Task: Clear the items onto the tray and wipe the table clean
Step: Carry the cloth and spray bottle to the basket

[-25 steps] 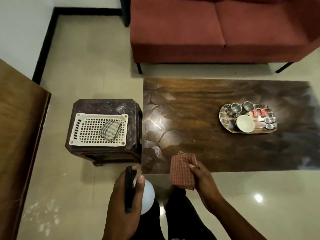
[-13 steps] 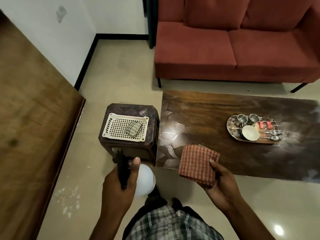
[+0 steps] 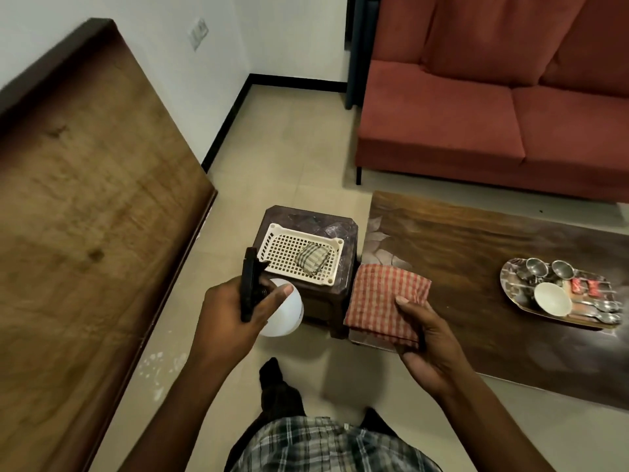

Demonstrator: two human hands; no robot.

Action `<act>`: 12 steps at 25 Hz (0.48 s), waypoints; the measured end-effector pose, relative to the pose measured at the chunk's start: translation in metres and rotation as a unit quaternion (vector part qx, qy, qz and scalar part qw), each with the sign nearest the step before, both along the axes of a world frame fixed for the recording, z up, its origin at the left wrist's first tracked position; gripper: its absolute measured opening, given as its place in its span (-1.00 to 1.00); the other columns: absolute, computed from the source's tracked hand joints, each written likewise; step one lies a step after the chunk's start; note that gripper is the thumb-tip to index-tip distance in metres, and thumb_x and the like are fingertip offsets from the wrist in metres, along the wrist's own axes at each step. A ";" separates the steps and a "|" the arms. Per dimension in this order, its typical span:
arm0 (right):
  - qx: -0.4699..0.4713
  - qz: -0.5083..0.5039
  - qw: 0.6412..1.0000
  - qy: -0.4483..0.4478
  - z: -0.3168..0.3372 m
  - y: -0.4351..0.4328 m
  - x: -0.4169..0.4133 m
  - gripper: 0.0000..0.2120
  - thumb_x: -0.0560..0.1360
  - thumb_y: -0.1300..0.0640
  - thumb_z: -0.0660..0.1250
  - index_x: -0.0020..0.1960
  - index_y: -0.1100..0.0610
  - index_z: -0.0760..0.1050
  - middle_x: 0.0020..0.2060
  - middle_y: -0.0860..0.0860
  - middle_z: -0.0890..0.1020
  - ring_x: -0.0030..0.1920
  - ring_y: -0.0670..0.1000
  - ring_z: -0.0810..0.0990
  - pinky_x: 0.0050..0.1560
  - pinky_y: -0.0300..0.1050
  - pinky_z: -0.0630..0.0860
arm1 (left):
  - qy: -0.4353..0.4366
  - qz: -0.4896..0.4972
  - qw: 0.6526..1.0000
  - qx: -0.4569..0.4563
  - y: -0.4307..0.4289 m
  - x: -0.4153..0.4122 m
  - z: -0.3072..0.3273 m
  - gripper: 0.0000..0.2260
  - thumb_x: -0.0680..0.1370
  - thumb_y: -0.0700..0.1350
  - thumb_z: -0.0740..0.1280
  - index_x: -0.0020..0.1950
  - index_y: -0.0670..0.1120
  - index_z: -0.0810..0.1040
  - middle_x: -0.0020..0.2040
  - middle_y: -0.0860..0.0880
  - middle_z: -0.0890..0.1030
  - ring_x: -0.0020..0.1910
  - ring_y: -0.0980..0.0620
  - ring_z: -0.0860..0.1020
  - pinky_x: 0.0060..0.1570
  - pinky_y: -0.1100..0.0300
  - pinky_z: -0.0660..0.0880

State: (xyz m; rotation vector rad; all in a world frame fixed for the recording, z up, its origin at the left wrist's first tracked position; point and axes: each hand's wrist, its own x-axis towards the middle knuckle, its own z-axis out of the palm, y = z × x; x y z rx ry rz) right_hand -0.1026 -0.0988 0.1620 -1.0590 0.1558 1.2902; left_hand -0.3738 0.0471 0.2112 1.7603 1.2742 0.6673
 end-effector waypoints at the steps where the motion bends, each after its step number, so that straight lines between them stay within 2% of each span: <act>1: 0.000 0.000 1.000 -0.004 0.000 0.015 -0.007 -0.50 0.46 0.26 0.45 0.40 0.13 0.57 0.26 0.18 0.74 0.13 0.16 0.78 -0.04 0.11 0.76 | -0.004 -0.007 1.000 0.005 0.016 -0.005 0.000 -0.75 0.52 0.28 0.50 -0.06 0.12 0.72 -0.14 0.09 0.75 -0.11 0.03 0.74 -0.12 -0.15 0.73; 6: -0.012 -0.034 0.999 -0.004 -0.001 0.087 -0.043 -0.48 0.48 0.27 0.45 0.43 0.13 0.55 0.17 0.15 0.77 0.02 0.13 0.82 -0.14 0.00 0.74 | 0.010 -0.063 0.998 0.020 0.102 -0.029 0.001 -0.80 0.54 0.22 0.51 -0.09 0.11 0.71 -0.16 0.17 0.74 -0.16 0.11 0.74 -0.09 -0.08 0.72; 12: -0.049 -0.056 0.997 -0.005 -0.017 0.154 -0.057 -0.45 0.41 0.25 0.49 0.40 0.15 0.55 0.22 0.17 0.76 0.12 0.15 0.79 -0.05 0.06 0.76 | 0.045 -0.100 0.993 0.039 0.186 -0.021 -0.025 -0.79 0.56 0.21 0.49 -0.08 0.08 0.73 -0.17 0.21 0.71 -0.15 0.18 0.69 -0.11 0.19 0.63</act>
